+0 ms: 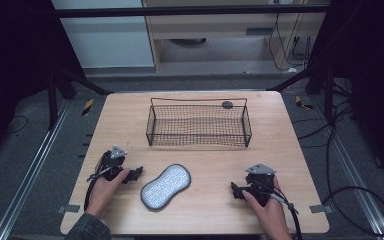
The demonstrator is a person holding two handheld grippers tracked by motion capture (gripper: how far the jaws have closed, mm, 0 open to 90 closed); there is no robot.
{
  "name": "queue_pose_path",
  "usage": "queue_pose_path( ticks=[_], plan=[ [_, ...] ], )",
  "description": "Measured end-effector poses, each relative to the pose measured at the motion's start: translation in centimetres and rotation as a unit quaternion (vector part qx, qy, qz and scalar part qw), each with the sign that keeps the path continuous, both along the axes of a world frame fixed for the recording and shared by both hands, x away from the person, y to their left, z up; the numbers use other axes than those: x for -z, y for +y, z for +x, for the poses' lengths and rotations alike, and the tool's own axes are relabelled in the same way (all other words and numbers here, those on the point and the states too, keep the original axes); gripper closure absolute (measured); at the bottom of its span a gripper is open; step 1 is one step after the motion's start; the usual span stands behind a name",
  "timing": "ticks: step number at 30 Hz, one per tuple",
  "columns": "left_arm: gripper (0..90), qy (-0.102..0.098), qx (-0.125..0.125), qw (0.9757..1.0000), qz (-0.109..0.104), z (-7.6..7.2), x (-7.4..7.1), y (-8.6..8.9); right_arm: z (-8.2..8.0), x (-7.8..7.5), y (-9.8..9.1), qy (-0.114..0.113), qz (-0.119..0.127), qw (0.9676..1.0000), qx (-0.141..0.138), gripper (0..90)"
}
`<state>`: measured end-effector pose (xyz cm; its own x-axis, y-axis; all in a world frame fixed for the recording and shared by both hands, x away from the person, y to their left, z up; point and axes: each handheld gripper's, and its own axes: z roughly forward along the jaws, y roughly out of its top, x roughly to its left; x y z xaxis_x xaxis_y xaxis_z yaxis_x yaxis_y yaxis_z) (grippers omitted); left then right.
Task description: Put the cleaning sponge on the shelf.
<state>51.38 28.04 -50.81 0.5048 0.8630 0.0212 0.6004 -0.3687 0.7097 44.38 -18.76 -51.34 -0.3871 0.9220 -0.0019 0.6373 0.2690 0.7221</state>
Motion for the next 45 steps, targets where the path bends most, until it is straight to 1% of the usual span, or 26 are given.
queue_pose_path(
  ticks=[2, 5, 6, 7, 11, 13, 14, 15, 16, 17, 18, 20, 22, 24, 27, 28, 30, 31, 34, 37, 40, 41, 42, 43, 44, 45],
  plan=[
    [0.0, 0.001, -0.002, 1.0, 0.0, 0.0, 0.0, 0.0, 0.0, 0.0, 0.0, 0.0, 0.0, 1.0, 0.0, 0.3],
    [1.9, 0.013, -0.009, 0.9999, 0.001, 0.1, -0.4, -0.3, 0.0, 0.0, 0.0, 0.0, 0.0, 1.0, -0.002, 0.3],
    [2.7, 0.013, -0.001, 0.9999, 0.004, -0.1, -0.6, -0.5, 0.1, 0.0, 0.1, 0.001, 0.002, 1.0, -0.002, 0.3],
    [2.6, 0.013, -0.001, 0.9999, 0.004, -0.1, -0.6, -0.5, 0.1, 0.0, 0.1, 0.001, 0.002, 1.0, -0.001, 0.3],
    [3.9, 0.006, 0.011, 0.9998, 0.015, -1.0, -1.7, -1.3, 0.1, 0.0, 0.1, 0.001, 0.002, 1.0, -0.001, 0.3],
    [4.4, -0.001, 0.014, 0.9998, 0.016, -1.5, -2.4, -1.9, 0.1, 0.0, 0.1, 0.002, 0.004, 1.0, 0.001, 0.3],
    [4.8, -0.001, 0.014, 0.9998, 0.016, -1.5, -2.4, -1.9, 0.1, 0.0, 0.1, 0.002, 0.004, 1.0, 0.001, 0.3],
    [5.0, -0.005, 0.019, 0.9997, 0.012, -2.0, -3.0, -2.5, 0.0, 0.0, 0.1, 0.001, 0.002, 1.0, 0.002, 0.4],
    [5.0, -0.005, 0.019, 0.9997, 0.012, -2.0, -3.0, -2.5, 0.0, 0.0, 0.1, 0.001, 0.002, 1.0, 0.002, 0.4],
    [5.0, -0.006, 0.03, 0.9995, 0.01, -2.3, -3.5, -3.1, 0.0, 0.0, 0.1, -0.001, 0.0, 1.0, 0.003, 0.4],
    [5.2, -0.006, 0.03, 0.9995, 0.01, -2.3, -3.5, -3.1, 0.0, 0.0, 0.1, -0.001, 0.0, 1.0, 0.003, 0.4],
    [5.5, 0.0, 0.041, 0.9989, 0.021, -2.7, -3.9, -4.0, 0.0, 0.0, 0.1, -0.001, 0.0, 1.0, 0.003, 0.4],
    [5.5, 0.004, 0.045, 0.9987, 0.022, -2.8, -4.1, -4.4, 0.0, 0.0, 0.1, -0.001, 0.0, 1.0, 0.003, 0.4],
    [5.9, 0.001, 0.051, 0.9982, 0.031, -3.1, -4.4, -5.1, -0.1, 0.0, 0.1, -0.001, 0.001, 1.0, 0.003, 0.4],
    [6.0, -0.003, 0.052, 0.998, 0.036, -3.4, -4.6, -5.4, -0.1, 0.0, 0.2, 0.002, 0.005, 1.0, 0.004, 0.4],
    [5.9, -0.004, 0.052, 0.9979, 0.039, -3.7, -4.7, -6.0, -0.1, 0.0, 0.2, 0.002, 0.005, 1.0, 0.005, 0.4],
    [5.9, -0.001, 0.053, 0.9978, 0.04, -3.9, -4.8, -6.3, -0.1, 0.0, 0.2, 0.002, 0.005, 1.0, 0.005, 0.4],
    [6.1, 0.01, 0.06, 0.9972, 0.043, -4.4, -4.9, -7.1, -0.1, 0.0, 0.2, 0.002, 0.005, 1.0, 0.005, 0.4],
    [6.8, 0.016, 0.076, 0.9953, 0.057, -4.9, -5.2, -8.4, -0.1, 0.0, 0.1, -0.001, 0.001, 1.0, 0.001, 0.4],
    [6.1, 0.026, 0.09, 0.9939, 0.058, -5.1, -5.1, -9.3, -0.1, 0.0, 0.1, -0.003, -0.002, 1.0, 0.0, 0.4],
    [5.6, 0.041, 0.115, 0.9899, 0.072, -5.2, -4.7, -10.8, -0.2, -0.1, 0.2, 0.003, 0.006, 1.0, 0.003, 0.3],
    [5.4, 0.041, 0.115, 0.9899, 0.072, -5.2, -4.7, -10.8, -0.1, 0.0, 0.1, -0.002, -0.001, 1.0, 0.0, 0.4],
    [5.4, 0.046, 0.123, 0.9883, 0.077, -5.1, -4.5, -11.1, -0.1, 0.0, 0.1, -0.002, -0.001, 1.0, 0.0, 0.4],
    [5.1, 0.056, 0.134, 0.9856, 0.087, -5.0, -4.4, -11.6, -0.1, 0.0, 0.1, -0.001, 0.0, 1.0, 0.001, 0.4],
    [4.6, 0.056, 0.134, 0.9856, 0.087, -5.0, -4.4, -11.6, -0.1, 0.0, 0.1, -0.001, 0.0, 1.0, 0.001, 0.4],
    [4.2, 0.06, 0.139, 0.9844, 0.09, -5.0, -4.4, -11.9, -0.1, 0.0, 0.1, -0.003, -0.002, 1.0, -0.001, 0.4]
  ],
)
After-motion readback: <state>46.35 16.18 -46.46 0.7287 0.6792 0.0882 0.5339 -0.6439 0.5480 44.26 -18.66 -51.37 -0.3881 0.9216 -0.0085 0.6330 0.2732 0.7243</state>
